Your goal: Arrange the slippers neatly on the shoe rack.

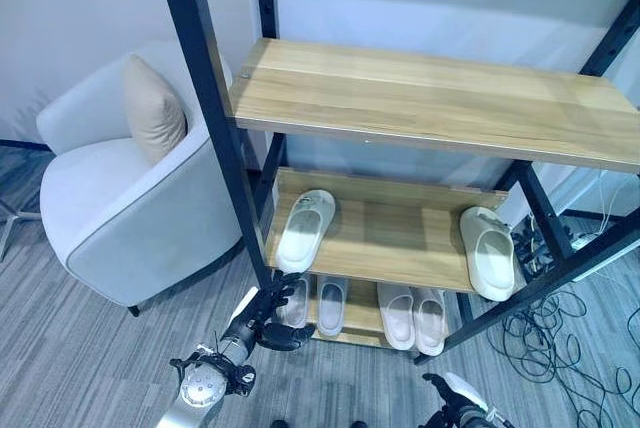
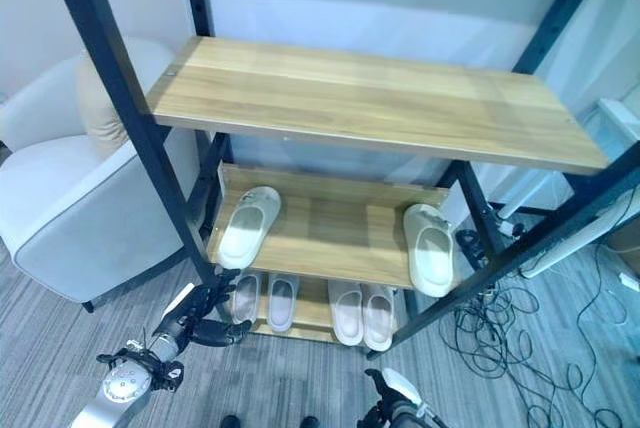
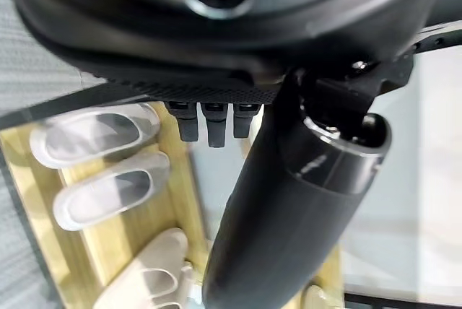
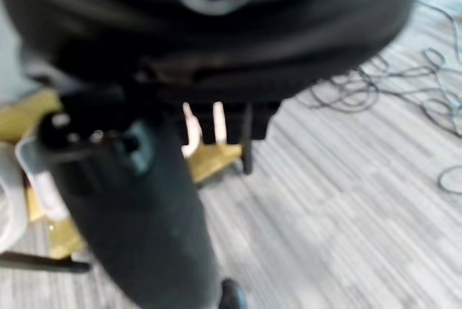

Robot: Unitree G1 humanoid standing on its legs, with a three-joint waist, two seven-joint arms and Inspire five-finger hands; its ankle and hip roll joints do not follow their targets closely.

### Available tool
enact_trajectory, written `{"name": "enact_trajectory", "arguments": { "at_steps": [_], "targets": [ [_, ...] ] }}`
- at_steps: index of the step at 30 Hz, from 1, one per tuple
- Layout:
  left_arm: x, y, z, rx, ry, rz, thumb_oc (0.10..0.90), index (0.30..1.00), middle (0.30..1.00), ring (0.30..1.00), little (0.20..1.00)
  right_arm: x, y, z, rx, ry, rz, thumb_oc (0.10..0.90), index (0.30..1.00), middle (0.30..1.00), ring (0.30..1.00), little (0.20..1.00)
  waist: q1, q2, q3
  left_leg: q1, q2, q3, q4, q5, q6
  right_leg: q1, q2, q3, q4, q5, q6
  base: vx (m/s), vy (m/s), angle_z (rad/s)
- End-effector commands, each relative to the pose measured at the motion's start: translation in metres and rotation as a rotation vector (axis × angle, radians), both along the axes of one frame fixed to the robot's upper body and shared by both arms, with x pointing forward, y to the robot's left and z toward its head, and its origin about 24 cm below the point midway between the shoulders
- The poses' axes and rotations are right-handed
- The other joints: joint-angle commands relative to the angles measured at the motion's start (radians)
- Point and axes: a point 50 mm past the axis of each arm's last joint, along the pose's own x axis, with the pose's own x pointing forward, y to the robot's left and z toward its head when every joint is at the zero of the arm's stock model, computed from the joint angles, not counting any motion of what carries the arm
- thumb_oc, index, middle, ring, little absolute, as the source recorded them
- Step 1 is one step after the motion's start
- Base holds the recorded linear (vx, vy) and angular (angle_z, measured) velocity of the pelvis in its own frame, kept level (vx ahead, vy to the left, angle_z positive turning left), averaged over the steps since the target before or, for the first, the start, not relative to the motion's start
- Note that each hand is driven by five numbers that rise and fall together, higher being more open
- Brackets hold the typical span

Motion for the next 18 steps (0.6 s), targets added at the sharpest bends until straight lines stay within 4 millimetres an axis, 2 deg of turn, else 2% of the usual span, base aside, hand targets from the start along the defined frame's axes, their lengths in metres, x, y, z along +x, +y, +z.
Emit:
{"name": "enact_trajectory", "arguments": {
  "at_steps": [1, 9, 14, 18],
  "targets": [
    [0.023, -0.019, 0.054, -0.114, -0.254, -0.109, 0.800, 0.900, 0.900, 0.900, 0.900, 0.015, -0.017, 0.009, -0.049, -0.045, -0.025, 0.800, 0.900, 0.900, 0.900, 0.900, 0.023, -0.022, -0.011, -0.032, 0.015, 0.004, 0.003, -0.068, -0.031, 0.027, -0.027, 0.001, 0.013, -0.101, 0.087, -0.02, 0.039, 0.01],
    [0.032, -0.022, 0.082, -0.166, -0.364, -0.119, 0.800, 0.900, 0.900, 0.900, 0.900, 0.015, -0.008, 0.007, -0.023, -0.044, -0.016, 0.800, 0.900, 0.900, 0.900, 0.900, 0.041, -0.054, -0.002, -0.020, 0.010, 0.005, 0.003, -0.077, -0.020, 0.037, -0.030, 0.000, 0.015, -0.094, 0.090, -0.01, 0.014, 0.00],
    [0.050, -0.030, 0.113, -0.141, -0.524, -0.121, 0.800, 0.900, 0.900, 0.900, 0.900, 0.018, 0.000, 0.006, -0.010, -0.044, -0.001, 0.800, 0.900, 0.900, 0.900, 0.900, 0.055, -0.083, 0.004, -0.021, 0.007, 0.003, 0.003, -0.079, -0.015, 0.029, -0.035, -0.003, 0.027, -0.086, 0.095, -0.01, 0.013, 0.01],
    [0.059, -0.036, 0.125, -0.103, -0.602, -0.117, 0.800, 0.900, 0.900, 0.900, 0.900, 0.024, 0.004, 0.007, -0.005, -0.061, 0.006, 0.800, 0.900, 0.900, 0.900, 0.900, 0.059, -0.097, 0.005, -0.023, 0.004, 0.007, 0.003, -0.080, -0.014, 0.020, -0.041, -0.003, 0.034, -0.083, 0.099, 0.00, 0.000, 0.00]
  ]
}}
